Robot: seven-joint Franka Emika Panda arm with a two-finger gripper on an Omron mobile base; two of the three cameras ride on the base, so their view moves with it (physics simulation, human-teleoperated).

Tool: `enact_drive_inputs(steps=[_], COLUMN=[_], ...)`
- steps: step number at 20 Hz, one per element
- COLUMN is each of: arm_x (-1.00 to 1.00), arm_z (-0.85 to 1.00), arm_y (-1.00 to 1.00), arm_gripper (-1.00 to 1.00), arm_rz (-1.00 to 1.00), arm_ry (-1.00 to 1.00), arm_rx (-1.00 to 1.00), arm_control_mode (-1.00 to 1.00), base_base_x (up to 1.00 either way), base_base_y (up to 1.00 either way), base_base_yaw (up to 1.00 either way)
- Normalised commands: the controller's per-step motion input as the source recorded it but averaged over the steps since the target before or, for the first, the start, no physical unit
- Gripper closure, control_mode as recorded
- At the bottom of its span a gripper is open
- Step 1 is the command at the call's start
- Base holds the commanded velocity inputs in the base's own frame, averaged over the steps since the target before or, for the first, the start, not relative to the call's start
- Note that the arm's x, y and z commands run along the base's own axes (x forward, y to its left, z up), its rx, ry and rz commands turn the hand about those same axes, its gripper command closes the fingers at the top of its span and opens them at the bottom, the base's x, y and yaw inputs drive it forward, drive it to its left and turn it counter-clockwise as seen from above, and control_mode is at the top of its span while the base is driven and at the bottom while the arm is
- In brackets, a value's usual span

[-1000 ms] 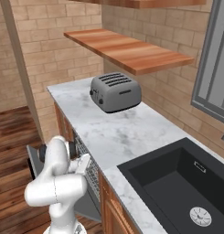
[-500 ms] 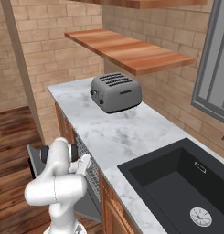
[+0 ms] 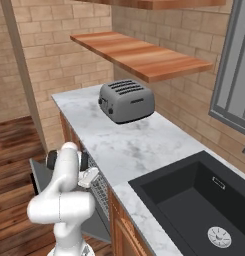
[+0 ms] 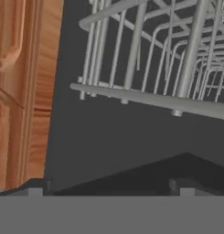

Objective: Open the dishwasher door and pull out the top rack.

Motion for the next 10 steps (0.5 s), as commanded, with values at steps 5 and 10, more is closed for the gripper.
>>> enact_drive_inputs(steps=[5,10], arm_x=[0.02,-0.08], arm_z=[-0.53,-0.96], arm_y=[-0.62,-0.5], arm_gripper=[-1.0,-1.0], arm_rz=[0.23,0.25], arm_ry=[0.16,0.05], arm_rx=[0.82,0.74], arm_control_mode=[-1.0,-1.0], base_base_x=[0.0,0.0], base_base_y=[0.0,0.0], base_base_yaw=[0.0,0.0])
